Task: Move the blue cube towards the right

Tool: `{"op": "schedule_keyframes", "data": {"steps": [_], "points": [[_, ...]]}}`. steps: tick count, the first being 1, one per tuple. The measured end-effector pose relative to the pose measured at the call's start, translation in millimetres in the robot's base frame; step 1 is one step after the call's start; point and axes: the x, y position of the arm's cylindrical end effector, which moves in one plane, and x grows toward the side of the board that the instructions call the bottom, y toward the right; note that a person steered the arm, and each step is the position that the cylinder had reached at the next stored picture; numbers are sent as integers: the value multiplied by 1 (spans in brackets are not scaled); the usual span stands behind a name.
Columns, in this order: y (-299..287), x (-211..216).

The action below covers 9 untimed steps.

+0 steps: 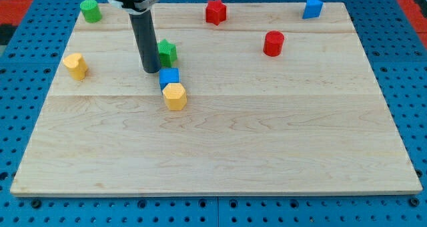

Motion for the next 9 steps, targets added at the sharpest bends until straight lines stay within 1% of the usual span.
{"op": "schedule_keyframes", "data": {"steps": [2, 3, 6, 7, 9], "points": [[-17, 24], [-6, 38], [97, 39], [108, 39], [108, 37]]}}
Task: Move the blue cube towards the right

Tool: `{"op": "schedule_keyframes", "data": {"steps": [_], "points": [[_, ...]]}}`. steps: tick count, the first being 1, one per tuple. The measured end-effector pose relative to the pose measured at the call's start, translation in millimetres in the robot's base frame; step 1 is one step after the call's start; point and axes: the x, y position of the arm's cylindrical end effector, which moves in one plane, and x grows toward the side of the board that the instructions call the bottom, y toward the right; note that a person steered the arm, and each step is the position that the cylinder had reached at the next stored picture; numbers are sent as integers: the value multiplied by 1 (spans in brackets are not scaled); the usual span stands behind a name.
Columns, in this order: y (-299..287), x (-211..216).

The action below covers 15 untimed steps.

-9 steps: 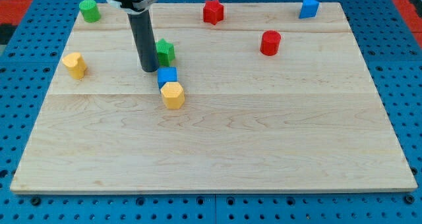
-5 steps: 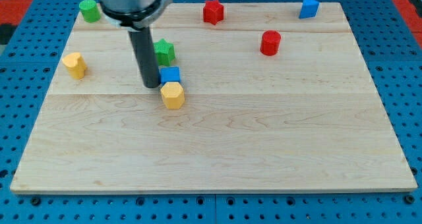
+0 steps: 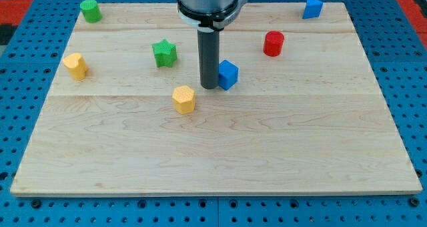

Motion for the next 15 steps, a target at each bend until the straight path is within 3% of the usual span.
{"op": "schedule_keyframes", "data": {"steps": [7, 15], "points": [[12, -50], [83, 14]]}}
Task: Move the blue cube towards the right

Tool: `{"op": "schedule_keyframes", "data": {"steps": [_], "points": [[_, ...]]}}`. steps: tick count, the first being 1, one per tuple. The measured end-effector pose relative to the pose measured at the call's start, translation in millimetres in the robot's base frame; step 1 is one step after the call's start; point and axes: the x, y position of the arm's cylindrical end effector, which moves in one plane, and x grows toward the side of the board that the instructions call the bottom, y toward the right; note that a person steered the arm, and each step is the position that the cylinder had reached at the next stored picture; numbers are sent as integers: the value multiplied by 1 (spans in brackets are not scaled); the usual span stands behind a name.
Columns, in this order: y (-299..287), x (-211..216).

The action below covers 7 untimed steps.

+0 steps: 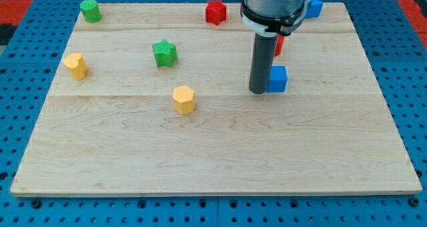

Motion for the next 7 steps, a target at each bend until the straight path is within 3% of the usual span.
{"op": "schedule_keyframes", "data": {"steps": [3, 7], "points": [[34, -3], [32, -20]]}}
